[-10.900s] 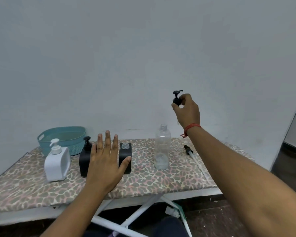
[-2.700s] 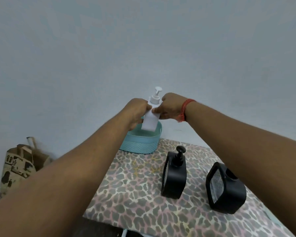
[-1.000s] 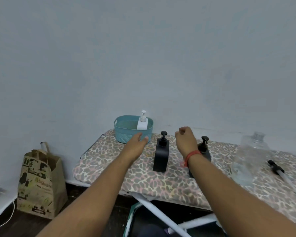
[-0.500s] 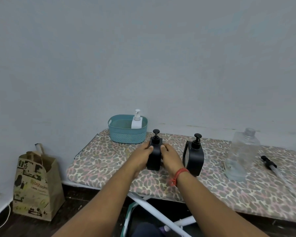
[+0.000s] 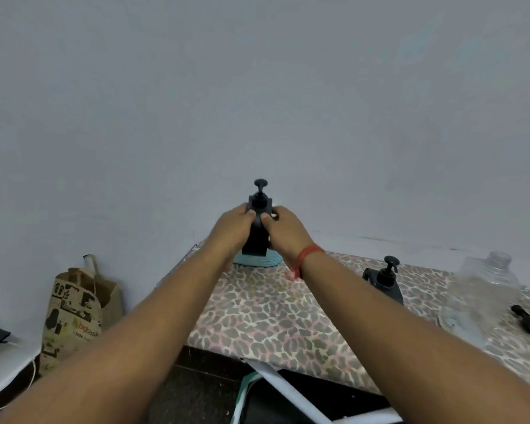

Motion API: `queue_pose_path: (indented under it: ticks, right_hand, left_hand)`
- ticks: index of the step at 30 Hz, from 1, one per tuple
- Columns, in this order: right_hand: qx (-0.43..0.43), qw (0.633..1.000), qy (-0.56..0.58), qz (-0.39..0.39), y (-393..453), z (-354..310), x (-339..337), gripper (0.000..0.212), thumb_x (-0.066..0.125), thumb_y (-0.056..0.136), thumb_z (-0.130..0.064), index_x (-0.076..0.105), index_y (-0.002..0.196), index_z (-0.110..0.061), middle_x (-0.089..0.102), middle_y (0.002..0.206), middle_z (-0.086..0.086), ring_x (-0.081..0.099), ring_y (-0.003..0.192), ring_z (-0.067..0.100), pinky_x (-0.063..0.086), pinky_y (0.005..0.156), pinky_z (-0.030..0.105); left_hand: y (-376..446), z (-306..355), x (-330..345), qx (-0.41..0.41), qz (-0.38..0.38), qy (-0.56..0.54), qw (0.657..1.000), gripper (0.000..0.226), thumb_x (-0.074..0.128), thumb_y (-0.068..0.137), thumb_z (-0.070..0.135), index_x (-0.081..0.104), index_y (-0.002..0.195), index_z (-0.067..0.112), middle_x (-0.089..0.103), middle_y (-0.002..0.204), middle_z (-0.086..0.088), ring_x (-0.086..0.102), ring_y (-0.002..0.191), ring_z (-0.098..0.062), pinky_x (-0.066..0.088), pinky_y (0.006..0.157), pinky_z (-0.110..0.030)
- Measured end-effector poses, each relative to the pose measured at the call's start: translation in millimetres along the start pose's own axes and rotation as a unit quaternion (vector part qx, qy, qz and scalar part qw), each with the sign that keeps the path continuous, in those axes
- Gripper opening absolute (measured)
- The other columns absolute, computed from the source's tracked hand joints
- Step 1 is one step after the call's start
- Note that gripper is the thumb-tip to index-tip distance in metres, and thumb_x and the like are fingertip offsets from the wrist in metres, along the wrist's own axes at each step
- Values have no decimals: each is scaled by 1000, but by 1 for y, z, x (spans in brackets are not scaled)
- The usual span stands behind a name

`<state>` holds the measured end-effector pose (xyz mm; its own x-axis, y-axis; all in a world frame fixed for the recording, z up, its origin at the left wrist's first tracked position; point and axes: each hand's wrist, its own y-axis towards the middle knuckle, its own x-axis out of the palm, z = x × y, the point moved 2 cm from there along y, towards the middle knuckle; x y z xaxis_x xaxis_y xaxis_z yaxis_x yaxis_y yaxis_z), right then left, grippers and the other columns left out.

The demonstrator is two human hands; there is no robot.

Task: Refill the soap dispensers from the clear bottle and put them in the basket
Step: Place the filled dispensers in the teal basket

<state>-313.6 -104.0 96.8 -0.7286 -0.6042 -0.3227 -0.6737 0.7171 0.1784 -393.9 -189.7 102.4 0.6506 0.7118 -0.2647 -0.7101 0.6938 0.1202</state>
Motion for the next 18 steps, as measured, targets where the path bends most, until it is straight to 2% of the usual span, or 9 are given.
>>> queue_pose_path:
  ticks: [3,5,7,9,12,15,17,18]
  right_hand:
    - [-25,999,-26,-1,35,-27,10,17,49,100,-21,52,116,-18,64,119,12,63,109,31,52,97,51]
    - [-33,997,-70,-13,59,-42,13,19,53,97,-18,53,115,-15,66,111,12,63,103,30,54,90,45]
    - [-32,990,-138,-24,80,-52,13,2,57,92,-13,57,92,-11,64,87,7,63,88,27,54,72,34]
    - [-19,980,-194,-36,99,-57,15,14,61,87,-10,53,76,-11,56,72,4,58,78,26,49,66,31]
    - [4,972,-231,-44,117,-51,19,12,63,87,-9,52,84,-8,52,75,5,54,74,24,42,61,28]
    - [39,976,-212,-36,130,-28,29,19,60,89,-6,45,79,-11,51,80,5,48,65,17,33,50,26]
    - [50,977,-208,-26,133,-12,38,8,58,93,-8,50,96,-7,53,92,8,52,75,21,31,50,25]
    - [55,977,-205,-24,135,-5,42,17,56,94,-8,51,110,-4,55,98,10,54,82,23,32,52,25]
  left_hand:
    - [31,14,-22,9,22,-7,1000,32,43,103,18,69,119,27,71,120,-7,65,113,-27,51,105,-51]
    - [53,17,-31,-1,27,-15,1000,31,44,102,17,70,116,27,72,117,-8,67,111,-27,52,104,-51]
    - [72,15,-35,-16,24,-27,999,30,44,102,17,70,115,25,72,115,-9,68,109,-28,54,102,-50]
    - [91,9,-36,-34,16,-40,999,27,45,103,17,69,113,23,73,113,-11,69,108,-28,56,99,-48]
    - [115,-5,-30,-58,7,-46,997,24,45,104,16,68,107,23,72,112,-12,69,108,-28,55,100,-48]
    - [133,-25,-22,-78,-2,-33,996,25,45,102,12,69,112,12,73,111,-15,69,107,-30,55,101,-51]
    - [139,-38,-17,-94,-10,-20,995,27,46,100,8,67,115,4,71,114,-20,68,110,-35,54,102,-54]
    - [142,-44,-14,-102,-14,-15,995,27,46,99,7,66,116,3,71,116,-22,67,112,-37,53,103,-56]
